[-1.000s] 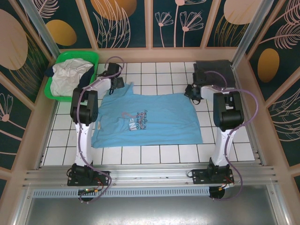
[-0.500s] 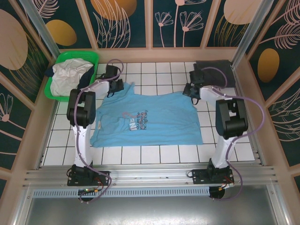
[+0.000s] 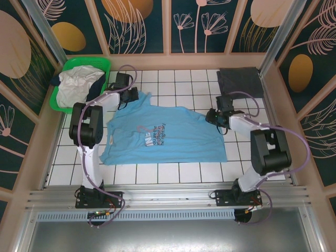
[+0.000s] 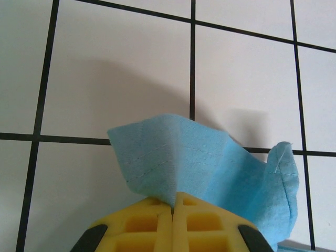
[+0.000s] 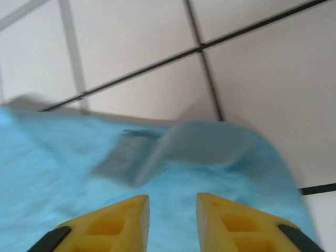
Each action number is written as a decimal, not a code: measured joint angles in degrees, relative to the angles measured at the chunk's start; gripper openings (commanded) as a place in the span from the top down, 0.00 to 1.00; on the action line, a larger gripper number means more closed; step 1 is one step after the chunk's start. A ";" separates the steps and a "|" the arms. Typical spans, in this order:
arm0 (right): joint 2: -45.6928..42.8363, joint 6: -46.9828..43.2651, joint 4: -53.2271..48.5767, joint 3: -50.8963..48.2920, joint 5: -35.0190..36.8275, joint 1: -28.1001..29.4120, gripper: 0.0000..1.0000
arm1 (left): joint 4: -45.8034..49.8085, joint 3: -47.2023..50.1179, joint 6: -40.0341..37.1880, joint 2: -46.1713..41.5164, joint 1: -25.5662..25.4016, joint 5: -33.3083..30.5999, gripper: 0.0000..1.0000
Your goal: Fold and stack the t-shirts
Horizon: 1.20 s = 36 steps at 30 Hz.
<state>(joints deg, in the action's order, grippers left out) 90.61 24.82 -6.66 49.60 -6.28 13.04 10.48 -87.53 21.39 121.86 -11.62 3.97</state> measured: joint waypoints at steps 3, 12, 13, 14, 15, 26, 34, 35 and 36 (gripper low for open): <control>-4.94 1.27 4.35 -5.49 -7.02 -0.35 0.67 | 0.00 0.00 -0.42 0.00 0.00 -0.04 1.00; 4.09 1.42 2.25 5.86 -1.90 -3.85 0.70 | 0.00 0.00 -0.63 0.00 0.00 0.13 1.00; 6.78 0.92 2.19 9.11 -1.60 -3.85 0.71 | -0.02 0.02 -0.63 0.00 0.00 0.13 1.00; 9.16 0.48 2.19 11.78 -1.55 -3.85 0.71 | -0.20 0.17 -0.63 0.00 0.00 0.15 1.00; 11.21 0.20 2.23 13.75 -1.60 -3.85 0.71 | -0.31 0.35 -0.61 0.00 0.00 0.20 1.00; 8.98 -1.38 -1.92 4.92 2.05 0.55 0.84 | -0.44 1.18 -0.15 0.42 0.00 1.18 1.00; -0.52 -2.34 -6.16 -0.04 7.52 4.52 0.87 | -1.44 3.21 0.79 0.42 0.04 1.44 1.00; -1.09 -2.40 -6.67 -1.03 8.13 4.46 0.87 | -1.44 3.32 0.79 0.35 0.04 1.49 1.00; -1.68 -2.38 -7.10 -1.95 8.41 4.44 0.87 | -1.42 3.34 0.79 0.26 0.07 1.51 1.00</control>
<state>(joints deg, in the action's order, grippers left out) 88.92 22.44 -13.76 47.66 2.13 17.47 9.06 -84.18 22.17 122.13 -11.55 5.48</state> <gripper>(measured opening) 0.127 0.054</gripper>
